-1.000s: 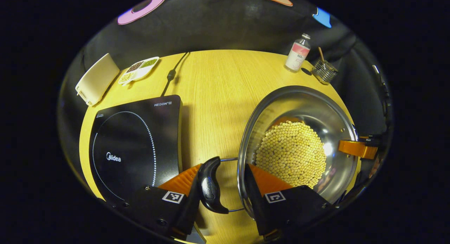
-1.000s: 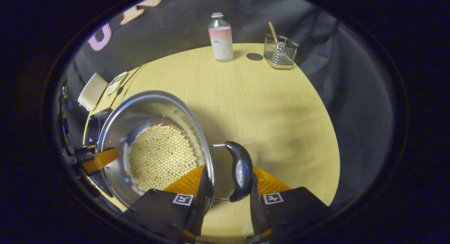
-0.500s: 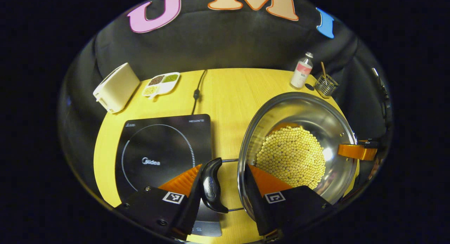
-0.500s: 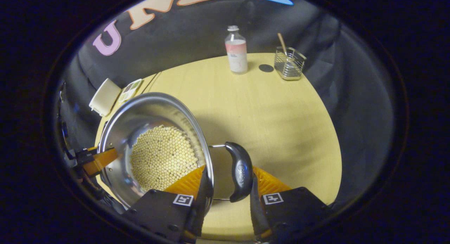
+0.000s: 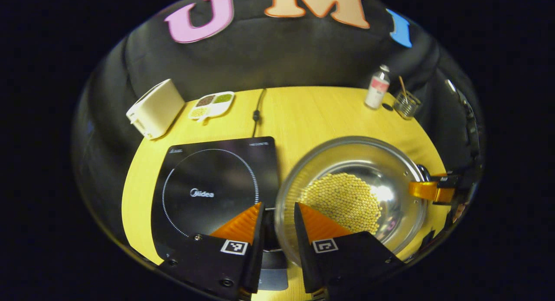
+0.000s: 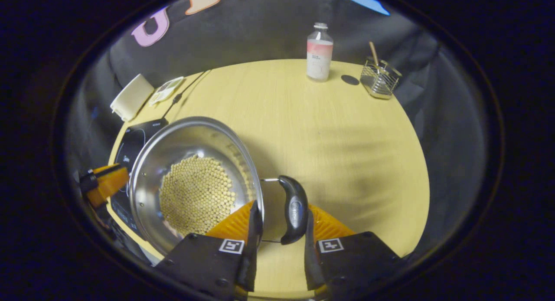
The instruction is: First push the handle of the pot to place it horizontally, then grasp the pot with both hands and set it on the induction cooktop.
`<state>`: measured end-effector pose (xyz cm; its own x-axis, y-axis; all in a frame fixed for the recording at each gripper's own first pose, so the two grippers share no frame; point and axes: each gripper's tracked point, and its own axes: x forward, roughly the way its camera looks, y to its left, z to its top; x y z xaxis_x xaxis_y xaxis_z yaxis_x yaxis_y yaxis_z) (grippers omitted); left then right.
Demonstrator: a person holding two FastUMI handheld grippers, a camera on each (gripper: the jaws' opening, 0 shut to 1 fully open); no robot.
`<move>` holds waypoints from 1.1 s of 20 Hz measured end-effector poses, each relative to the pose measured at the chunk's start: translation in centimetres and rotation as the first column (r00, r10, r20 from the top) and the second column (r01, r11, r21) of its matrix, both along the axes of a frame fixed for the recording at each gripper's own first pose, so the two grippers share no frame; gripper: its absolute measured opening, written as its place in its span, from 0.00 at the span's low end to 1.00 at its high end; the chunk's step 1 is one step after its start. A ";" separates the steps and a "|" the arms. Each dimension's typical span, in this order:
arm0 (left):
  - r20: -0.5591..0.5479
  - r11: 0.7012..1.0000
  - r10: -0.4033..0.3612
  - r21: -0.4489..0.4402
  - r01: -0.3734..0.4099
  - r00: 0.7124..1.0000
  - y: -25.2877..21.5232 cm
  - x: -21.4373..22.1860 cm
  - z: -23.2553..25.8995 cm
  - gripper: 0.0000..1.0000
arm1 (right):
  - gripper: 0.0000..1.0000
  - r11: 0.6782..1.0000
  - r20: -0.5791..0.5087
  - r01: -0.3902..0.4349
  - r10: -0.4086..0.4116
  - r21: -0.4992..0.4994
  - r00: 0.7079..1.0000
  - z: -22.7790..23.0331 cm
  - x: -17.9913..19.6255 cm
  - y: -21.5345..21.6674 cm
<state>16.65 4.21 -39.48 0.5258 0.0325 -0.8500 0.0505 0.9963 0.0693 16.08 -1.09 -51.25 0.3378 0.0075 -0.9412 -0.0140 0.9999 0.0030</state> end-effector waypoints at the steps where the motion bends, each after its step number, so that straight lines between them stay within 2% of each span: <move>1: -0.035 0.999 0.028 -0.029 -0.029 0.999 1.0 -0.5 -0.8 0.36 | 0.47 1.000 -0.001 0.002 -0.002 -0.003 1.000 0.0 0.0 -0.1; 2: -0.086 0.996 0.051 -0.066 -0.057 0.995 1.3 -1.4 -1.8 0.40 | 0.41 1.000 0.001 -0.001 0.001 -0.001 1.000 0.1 -0.1 -0.1; 3: -0.080 0.993 0.062 -0.096 -0.069 0.995 1.1 -1.8 -1.2 0.34 | 0.47 1.000 0.004 -0.009 0.009 -0.004 1.000 0.0 -0.2 -0.3; 4: -0.068 0.991 0.049 -0.119 -0.057 0.996 0.7 -1.1 -1.6 0.41 | 0.41 1.000 0.005 -0.006 0.006 0.002 1.000 0.0 -0.2 -0.6; 6: -0.069 0.992 0.008 -0.128 -0.017 0.998 -0.7 -0.9 -2.4 0.41 | 0.41 1.000 -0.001 0.002 -0.002 0.009 1.000 -0.1 -0.5 -1.4; 7: -0.097 0.992 -0.002 -0.124 -0.010 0.995 -1.2 -1.3 -3.0 0.50 | 0.41 1.000 0.003 0.013 -0.013 0.017 1.000 0.0 -0.5 -1.6; 9: -0.121 0.990 -0.016 -0.142 -0.001 0.992 -1.9 -1.6 -3.8 0.46 | 0.41 1.000 0.002 0.017 -0.017 0.018 1.000 0.1 -0.3 -2.4; 12: -0.116 0.981 -0.059 -0.189 0.036 0.992 -3.9 -1.7 -3.3 0.61 | 0.41 0.999 -0.007 0.031 -0.031 0.030 0.999 -0.2 -0.7 -4.3; 13: -0.114 0.981 -0.078 -0.187 0.056 0.990 -4.4 -1.5 -3.2 0.57 | 0.41 0.999 -0.008 0.033 -0.033 0.031 0.999 -0.2 -0.7 -4.7; 15: -0.111 0.977 -0.104 -0.196 0.081 0.988 -5.0 -1.5 -2.8 0.57 | 0.41 0.998 -0.003 0.042 -0.042 0.039 0.999 -0.2 -0.6 -5.3; 16: -0.105 0.973 -0.104 -0.217 0.079 0.989 -5.4 -1.4 -2.4 0.64 | 0.47 0.998 -0.004 0.041 -0.041 0.043 0.999 -0.2 -0.7 -5.5; 17: -0.104 0.967 -0.099 -0.244 0.071 0.990 -5.6 -1.5 -2.2 0.57 | 0.41 0.998 -0.004 0.039 -0.039 0.044 0.999 -0.2 -0.6 -5.4; 18: -0.108 0.956 -0.093 -0.286 0.059 0.990 -6.0 -1.7 -1.9 0.63 | 0.41 0.998 -0.002 0.034 -0.034 0.044 0.999 -0.2 -0.5 -5.5; 19: -0.114 0.943 -0.086 -0.330 0.044 0.990 -6.9 -1.9 -1.5 0.58 | 0.41 0.998 -0.002 0.031 -0.031 0.045 1.000 -0.2 -0.4 -5.5; 22: -0.119 0.947 -0.089 -0.319 0.046 0.989 -6.6 -1.9 -2.0 0.60 | 0.41 0.999 0.002 0.028 -0.028 0.047 1.000 -0.2 -0.4 -5.5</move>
<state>14.79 -2.44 -41.48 0.4015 -0.2795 -0.8722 0.1059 0.9601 -0.2589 15.63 -6.59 -51.44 0.3409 0.0420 -0.9392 0.0139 0.9987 0.0498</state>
